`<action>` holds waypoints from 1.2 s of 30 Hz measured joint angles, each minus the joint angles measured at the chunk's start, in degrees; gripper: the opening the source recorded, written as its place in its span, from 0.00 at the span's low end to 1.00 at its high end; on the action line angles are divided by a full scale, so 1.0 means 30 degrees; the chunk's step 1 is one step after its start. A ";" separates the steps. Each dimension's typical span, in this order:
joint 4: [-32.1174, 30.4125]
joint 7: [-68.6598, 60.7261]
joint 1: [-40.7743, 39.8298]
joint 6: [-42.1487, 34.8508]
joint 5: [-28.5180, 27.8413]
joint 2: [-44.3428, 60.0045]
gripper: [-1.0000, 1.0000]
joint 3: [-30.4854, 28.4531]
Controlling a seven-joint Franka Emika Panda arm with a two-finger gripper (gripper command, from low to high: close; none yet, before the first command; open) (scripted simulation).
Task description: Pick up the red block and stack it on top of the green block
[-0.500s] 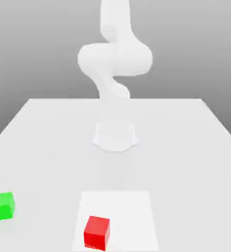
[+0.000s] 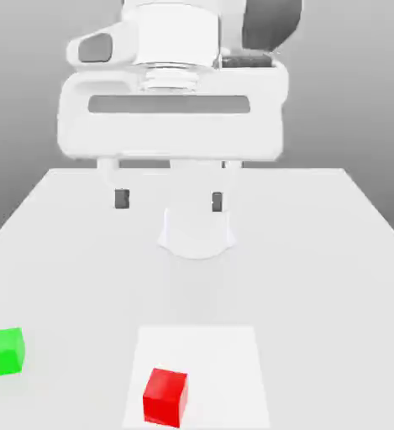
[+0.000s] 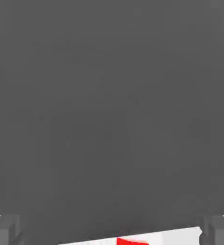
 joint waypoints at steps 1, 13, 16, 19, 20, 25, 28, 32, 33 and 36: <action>-0.0133 0.0074 -0.0028 0.0271 0.0006 0.0692 0.50 -0.0035; -0.0956 0.0449 -0.0389 0.4522 0.0450 0.9000 0.50 -0.0158; -0.0788 0.0412 -0.0424 0.5482 0.0502 1.0152 0.00 -0.0114; -0.0788 0.0433 -0.0427 0.5488 0.0483 1.0152 0.00 -0.0107; -0.0788 0.0440 -0.0429 0.5491 0.0475 1.0152 0.00 -0.0105; -0.1050 0.0498 -0.0421 0.4071 0.0392 0.8480 0.00 -0.0136; -0.1223 0.0738 -0.0936 0.2650 0.0437 0.6899 0.00 -0.0662; -0.1101 0.1449 -0.2890 0.1803 0.0926 0.6232 0.00 -0.2759; -0.1073 0.1633 -0.3398 0.1615 0.1055 0.6084 0.00 -0.3307; -0.0915 0.2138 -0.5029 0.1166 0.1572 0.5838 0.00 -0.5003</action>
